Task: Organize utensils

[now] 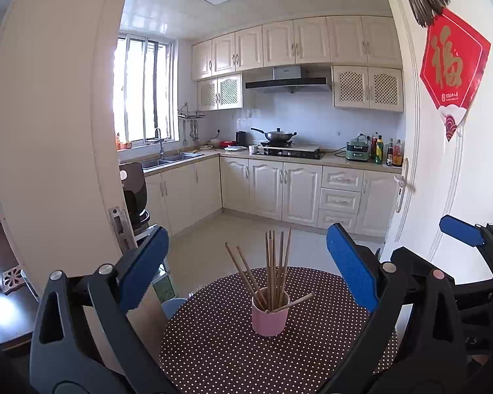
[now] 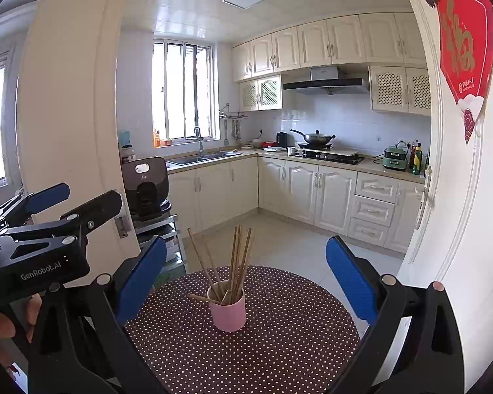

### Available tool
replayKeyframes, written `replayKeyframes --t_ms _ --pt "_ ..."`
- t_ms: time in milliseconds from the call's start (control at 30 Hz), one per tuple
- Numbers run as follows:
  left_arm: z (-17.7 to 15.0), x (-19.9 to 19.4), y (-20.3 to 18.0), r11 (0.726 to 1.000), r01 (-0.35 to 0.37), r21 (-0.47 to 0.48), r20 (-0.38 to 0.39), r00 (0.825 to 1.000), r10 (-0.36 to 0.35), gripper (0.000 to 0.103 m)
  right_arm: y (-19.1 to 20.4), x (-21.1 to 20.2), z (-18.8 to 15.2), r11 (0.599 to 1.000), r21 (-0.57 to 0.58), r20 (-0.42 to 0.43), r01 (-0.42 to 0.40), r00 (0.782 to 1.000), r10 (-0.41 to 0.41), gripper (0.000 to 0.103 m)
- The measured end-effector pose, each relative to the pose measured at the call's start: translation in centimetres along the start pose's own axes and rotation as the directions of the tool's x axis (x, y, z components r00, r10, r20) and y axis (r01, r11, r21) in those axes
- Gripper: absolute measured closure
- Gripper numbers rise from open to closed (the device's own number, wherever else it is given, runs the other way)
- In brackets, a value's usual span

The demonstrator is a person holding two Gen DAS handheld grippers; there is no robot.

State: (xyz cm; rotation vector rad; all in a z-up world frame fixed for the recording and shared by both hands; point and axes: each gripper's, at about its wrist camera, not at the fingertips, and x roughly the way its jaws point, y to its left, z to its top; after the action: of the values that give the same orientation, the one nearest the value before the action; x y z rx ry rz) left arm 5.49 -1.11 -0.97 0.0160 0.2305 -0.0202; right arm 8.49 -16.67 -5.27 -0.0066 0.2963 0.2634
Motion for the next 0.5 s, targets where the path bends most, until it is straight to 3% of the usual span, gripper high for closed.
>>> replayKeyframes --t_ms 500 --pt "0.06 0.00 0.13 1.000 -0.007 -0.004 0.001 1.000 0.007 0.008 -0.08 0.21 -0.20 1.000 -0.012 -0.001 -0.002 1.000 0.002 0.009"
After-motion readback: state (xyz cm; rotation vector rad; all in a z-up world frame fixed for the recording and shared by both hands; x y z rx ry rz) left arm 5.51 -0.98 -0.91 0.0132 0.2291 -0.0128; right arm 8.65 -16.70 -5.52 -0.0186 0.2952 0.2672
